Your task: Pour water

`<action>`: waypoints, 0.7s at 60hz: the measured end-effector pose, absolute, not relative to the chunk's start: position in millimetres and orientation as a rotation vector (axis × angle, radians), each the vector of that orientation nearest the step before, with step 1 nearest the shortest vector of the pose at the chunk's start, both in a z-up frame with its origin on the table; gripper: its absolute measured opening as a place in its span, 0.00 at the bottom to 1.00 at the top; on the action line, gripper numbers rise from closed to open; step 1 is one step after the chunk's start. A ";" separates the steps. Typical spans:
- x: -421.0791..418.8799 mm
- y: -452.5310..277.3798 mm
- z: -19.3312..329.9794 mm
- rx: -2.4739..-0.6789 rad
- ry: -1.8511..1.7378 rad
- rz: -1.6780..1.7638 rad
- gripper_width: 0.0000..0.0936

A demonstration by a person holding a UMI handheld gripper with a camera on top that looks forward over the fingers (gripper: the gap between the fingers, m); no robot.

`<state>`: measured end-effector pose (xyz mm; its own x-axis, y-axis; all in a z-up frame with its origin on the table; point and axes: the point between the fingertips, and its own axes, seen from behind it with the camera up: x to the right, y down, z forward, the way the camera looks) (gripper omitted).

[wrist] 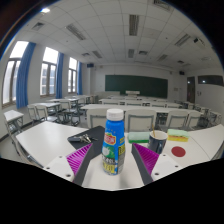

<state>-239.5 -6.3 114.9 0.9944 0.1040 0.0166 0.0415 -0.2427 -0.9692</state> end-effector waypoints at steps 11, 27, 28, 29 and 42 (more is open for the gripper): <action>-239.2 64.0 79.2 -1.821 -0.098 -0.013 0.88; -229.5 84.8 72.2 -1.772 -0.105 -0.029 0.45; -229.9 85.2 71.8 -1.773 -0.110 -0.024 0.41; -230.2 85.4 72.4 -1.770 -0.115 -0.021 0.41; -231.9 88.1 95.6 -1.761 0.168 0.322 0.38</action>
<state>-231.9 88.1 95.6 0.9501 0.0625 -0.3058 -0.2864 -0.2146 -0.9338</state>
